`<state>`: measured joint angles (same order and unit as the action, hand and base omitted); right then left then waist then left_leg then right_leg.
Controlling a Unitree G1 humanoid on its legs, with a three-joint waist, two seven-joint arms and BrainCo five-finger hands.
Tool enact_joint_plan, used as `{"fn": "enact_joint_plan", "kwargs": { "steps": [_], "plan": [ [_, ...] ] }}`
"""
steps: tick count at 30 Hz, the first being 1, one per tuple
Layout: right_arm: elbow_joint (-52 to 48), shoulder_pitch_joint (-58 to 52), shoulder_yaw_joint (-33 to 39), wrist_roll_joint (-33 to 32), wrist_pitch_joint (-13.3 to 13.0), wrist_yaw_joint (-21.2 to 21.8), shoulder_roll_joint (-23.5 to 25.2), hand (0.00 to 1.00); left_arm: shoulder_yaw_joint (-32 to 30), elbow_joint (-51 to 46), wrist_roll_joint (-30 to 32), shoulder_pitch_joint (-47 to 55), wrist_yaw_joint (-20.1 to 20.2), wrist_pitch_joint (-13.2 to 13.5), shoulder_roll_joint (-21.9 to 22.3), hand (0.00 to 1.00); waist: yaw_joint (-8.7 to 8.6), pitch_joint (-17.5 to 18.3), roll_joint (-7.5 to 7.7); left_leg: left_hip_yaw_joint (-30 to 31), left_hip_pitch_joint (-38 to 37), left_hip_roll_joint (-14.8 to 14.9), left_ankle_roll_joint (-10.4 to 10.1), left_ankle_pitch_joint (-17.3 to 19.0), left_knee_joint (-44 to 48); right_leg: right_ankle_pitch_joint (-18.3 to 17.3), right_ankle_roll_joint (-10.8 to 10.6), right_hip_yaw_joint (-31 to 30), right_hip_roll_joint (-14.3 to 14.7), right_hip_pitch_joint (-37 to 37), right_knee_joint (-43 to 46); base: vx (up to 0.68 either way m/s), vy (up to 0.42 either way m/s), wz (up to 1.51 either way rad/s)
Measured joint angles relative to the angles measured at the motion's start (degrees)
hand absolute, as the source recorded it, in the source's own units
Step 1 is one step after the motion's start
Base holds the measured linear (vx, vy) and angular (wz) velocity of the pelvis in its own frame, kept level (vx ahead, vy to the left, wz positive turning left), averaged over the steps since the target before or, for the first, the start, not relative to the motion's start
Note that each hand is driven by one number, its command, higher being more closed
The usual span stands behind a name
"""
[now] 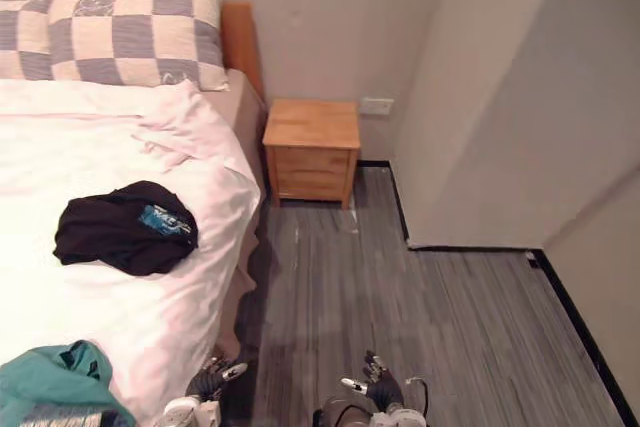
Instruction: Tidy the bed and pick cloth on bed and put in laundry
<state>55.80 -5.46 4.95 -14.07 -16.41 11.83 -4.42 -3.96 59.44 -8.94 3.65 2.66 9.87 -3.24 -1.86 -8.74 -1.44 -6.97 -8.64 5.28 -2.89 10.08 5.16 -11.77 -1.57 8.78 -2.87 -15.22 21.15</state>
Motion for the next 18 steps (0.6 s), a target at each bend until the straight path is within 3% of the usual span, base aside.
{"fn": "enact_joint_plan", "kwargs": {
  "steps": [1, 3, 4, 5, 6, 7, 9, 10, 12, 14, 15, 16, 17, 18],
  "plan": [
    [-0.2, 0.7, 0.4, 0.5, 0.0, -0.8, -0.1, 0.00, -1.5, 0.0, 0.0, 0.2, -0.1, -0.4, 0.1, 0.00, 0.11, -0.7, -0.22, -1.5, -1.3, 1.4, -1.5, 1.0, 0.0, 4.5, -0.2, -0.6, -0.3, -1.5, -4.6, 0.57, -0.153, -0.45],
    [-1.0, 0.9, 0.4, 0.6, 0.1, -1.6, 0.5, 0.00, -3.4, 0.0, -0.1, 0.4, 0.0, -0.6, 0.0, 0.00, 0.14, -1.2, 1.01, -2.7, -4.0, 1.8, -1.9, 3.0, 0.9, 8.9, -0.2, -0.5, -1.8, -1.2, -8.2, 0.56, -0.254, -0.35],
    [-1.1, 1.1, 0.7, 0.3, 0.4, -1.6, 0.9, 0.00, -4.3, 0.1, -0.1, 0.5, 0.1, -0.7, 0.2, 0.00, 0.30, -1.4, 1.16, -2.8, -4.1, 3.5, -1.3, 4.6, 6.0, 11.4, 2.0, 1.5, -1.7, -0.5, -5.5, 0.53, -0.339, -0.16],
    [-1.2, 1.1, 1.0, 0.2, 0.7, -1.7, 0.9, 0.00, -4.7, -0.1, -0.1, 0.4, 0.1, -0.7, 0.2, 0.00, 0.34, -1.4, 0.87, -2.7, -2.7, 4.5, -1.2, 4.6, 10.1, 10.1, 1.9, 1.8, -1.2, -0.1, -4.6, 0.59, -0.465, 0.03],
    [-2.0, 0.9, 1.1, 0.5, 1.1, -1.8, 0.8, 0.00, -5.2, -1.1, -0.1, 0.1, 0.3, -0.6, 1.0, 0.00, 0.22, -1.3, 0.13, -1.3, 1.9, 6.7, -0.7, 3.3, 21.1, 8.1, 2.9, 2.7, 0.0, 1.5, -4.7, 0.43, -0.395, 0.09],
    [-3.0, 0.8, 0.9, 0.7, 1.5, -1.9, 0.4, 0.00, -6.5, -2.0, 0.0, 0.0, 0.2, -0.5, 2.4, 0.00, 0.31, -1.6, -1.16, 0.6, 7.5, 9.1, -1.2, -1.2, 33.5, 6.2, 3.8, 3.3, 2.1, 3.7, -5.6, 0.43, -0.369, 0.08],
    [-3.5, 1.5, -0.5, 0.7, 1.8, -1.9, -0.2, 0.00, -7.4, -2.5, 0.3, 0.4, 0.5, -0.2, 3.0, 0.00, 1.25, -1.9, -2.18, 3.1, 15.2, 12.0, -2.8, -7.3, 47.3, 4.5, 5.7, 2.8, 5.2, 8.6, -8.5, 0.44, -0.274, -0.11],
    [-2.7, 2.2, -0.8, 1.3, 2.2, -1.6, -0.1, 0.00, -7.4, -2.7, 0.6, 0.6, 1.4, 0.9, 2.4, 0.00, 1.79, -2.3, -1.76, 2.4, 18.1, 10.5, -2.8, -2.2, 48.9, 4.2, 5.8, 2.0, 5.8, 14.0, -12.3, 0.51, -0.310, -0.18],
    [-2.5, 2.3, -0.9, 3.0, 2.5, -1.3, -0.2, 0.00, -7.3, -3.1, 1.0, 1.1, 1.7, 1.9, 2.4, 0.00, 2.65, -2.4, -1.42, 0.1, 18.9, 7.7, -2.6, 0.7, 43.7, 3.9, 5.5, 1.0, 5.8, 18.4, -15.5, 0.41, -0.239, -0.27],
    [-2.5, 3.4, -1.2, 3.2, 2.6, -0.7, -0.4, 0.00, -7.1, -4.0, 0.8, 3.0, 2.6, 3.9, 2.5, 0.00, 3.32, -2.4, -1.36, -4.9, 19.7, 4.0, -2.7, 1.6, 29.2, 3.0, 5.1, 0.0, 5.7, 22.2, -18.8, 0.36, -0.133, -0.38],
    [-2.5, 3.8, -1.2, 4.8, 2.4, -0.7, -0.6, 0.00, -6.0, -4.2, 0.4, 3.1, 2.6, 4.2, 2.3, 0.00, 3.70, -2.3, -1.41, -10.1, 19.5, 2.1, -2.6, -1.0, 18.4, 2.8, 5.4, 0.1, 5.8, 24.0, -20.8, 0.35, -0.069, -0.14],
    [-2.4, 3.9, -1.2, 5.5, 2.3, -0.7, -0.8, 0.00, -5.2, -4.3, 0.2, 3.1, 2.6, 4.3, 2.1, 0.00, 3.72, -2.3, -1.46, -14.1, 19.6, 1.7, -2.3, -2.9, 14.4, 2.8, 5.5, 0.6, 5.9, 25.0, -21.7, 0.48, -0.071, 0.16],
    [-2.4, 4.0, -1.2, 6.9, 2.3, -0.9, -1.5, 0.00, -3.5, -4.5, 0.0, 3.0, 2.7, 4.4, 1.6, 0.00, 3.72, -2.4, -1.38, -23.4, 19.7, 1.1, -0.9, -6.0, 10.1, 2.3, 6.2, 2.1, 6.2, 27.4, -23.2, 0.53, -0.050, 0.43],
    [-2.5, 4.0, -1.3, 7.4, 2.3, -1.3, -1.9, 0.00, -2.8, -4.5, -0.1, 3.0, 2.6, 4.4, 1.2, 0.00, 3.79, -2.5, -1.18, -31.3, 19.3, 0.2, 2.0, -6.8, 8.9, 1.2, 5.4, 4.5, 6.5, 29.8, -23.9, 0.66, -0.041, 0.68]
  ]
}}
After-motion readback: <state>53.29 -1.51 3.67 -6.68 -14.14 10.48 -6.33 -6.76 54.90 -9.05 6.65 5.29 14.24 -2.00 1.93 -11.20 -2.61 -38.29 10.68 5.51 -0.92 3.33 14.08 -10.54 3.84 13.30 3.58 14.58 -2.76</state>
